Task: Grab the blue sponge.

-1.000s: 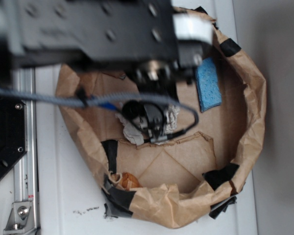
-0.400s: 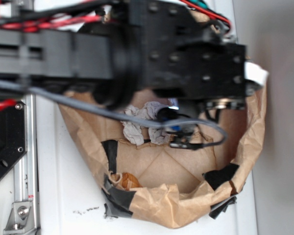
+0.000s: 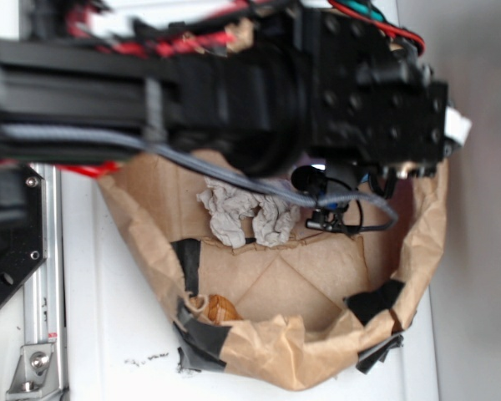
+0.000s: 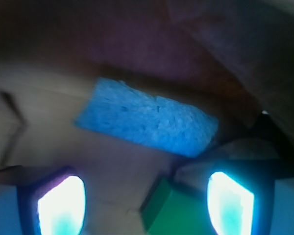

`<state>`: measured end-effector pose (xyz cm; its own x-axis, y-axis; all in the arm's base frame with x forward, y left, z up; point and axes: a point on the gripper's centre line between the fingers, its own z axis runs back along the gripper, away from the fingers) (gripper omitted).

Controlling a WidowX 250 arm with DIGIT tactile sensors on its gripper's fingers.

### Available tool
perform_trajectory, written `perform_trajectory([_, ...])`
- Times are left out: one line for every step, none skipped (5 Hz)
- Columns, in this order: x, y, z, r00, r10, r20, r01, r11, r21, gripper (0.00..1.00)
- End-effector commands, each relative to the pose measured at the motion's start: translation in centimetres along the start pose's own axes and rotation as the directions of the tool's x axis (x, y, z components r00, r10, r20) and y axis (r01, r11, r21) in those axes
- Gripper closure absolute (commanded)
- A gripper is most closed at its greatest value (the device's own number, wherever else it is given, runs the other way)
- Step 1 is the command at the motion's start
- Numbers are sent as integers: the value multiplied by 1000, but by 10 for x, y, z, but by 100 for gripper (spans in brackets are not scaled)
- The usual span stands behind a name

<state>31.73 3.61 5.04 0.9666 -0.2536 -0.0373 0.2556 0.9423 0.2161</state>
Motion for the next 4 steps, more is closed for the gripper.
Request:
perform_trajectory([9,4,17,998,-12,64,11,1000,23,0])
perform_trajectory([9,4,17,998,-12,64,11,1000,23,0])
perform_trajectory([9,4,17,998,-12,64,11,1000,23,0])
perform_trajectory([1,-11,12,964,-250,95,237,963,127,0])
